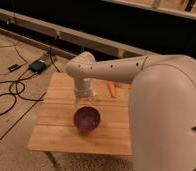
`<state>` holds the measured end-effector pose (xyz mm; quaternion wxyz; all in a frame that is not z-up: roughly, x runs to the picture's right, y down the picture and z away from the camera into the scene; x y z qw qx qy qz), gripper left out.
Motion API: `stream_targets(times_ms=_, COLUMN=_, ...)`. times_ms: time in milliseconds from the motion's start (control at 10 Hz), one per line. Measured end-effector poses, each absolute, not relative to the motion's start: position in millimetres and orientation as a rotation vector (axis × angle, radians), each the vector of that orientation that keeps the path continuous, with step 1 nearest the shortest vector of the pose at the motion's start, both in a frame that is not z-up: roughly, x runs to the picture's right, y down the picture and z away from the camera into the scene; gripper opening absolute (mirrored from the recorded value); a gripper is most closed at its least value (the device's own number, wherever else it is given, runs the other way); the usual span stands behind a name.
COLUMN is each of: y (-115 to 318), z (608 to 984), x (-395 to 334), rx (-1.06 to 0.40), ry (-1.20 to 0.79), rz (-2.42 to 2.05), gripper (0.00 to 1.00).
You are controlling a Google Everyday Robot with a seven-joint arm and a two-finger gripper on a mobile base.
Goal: Place the pepper in the ceramic cup
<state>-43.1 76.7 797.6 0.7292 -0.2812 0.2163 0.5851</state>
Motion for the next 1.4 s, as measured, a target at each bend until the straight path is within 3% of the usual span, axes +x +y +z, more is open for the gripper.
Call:
stream_targets(times_ms=500, y=49, z=876, x=9, rx=-0.632, ry=0.422, rz=1.270, gripper=0.65)
stream_targets(times_ms=1400, y=5, z=948, x=74, rx=-0.575, ry=0.464, rz=1.336, gripper=0.65)
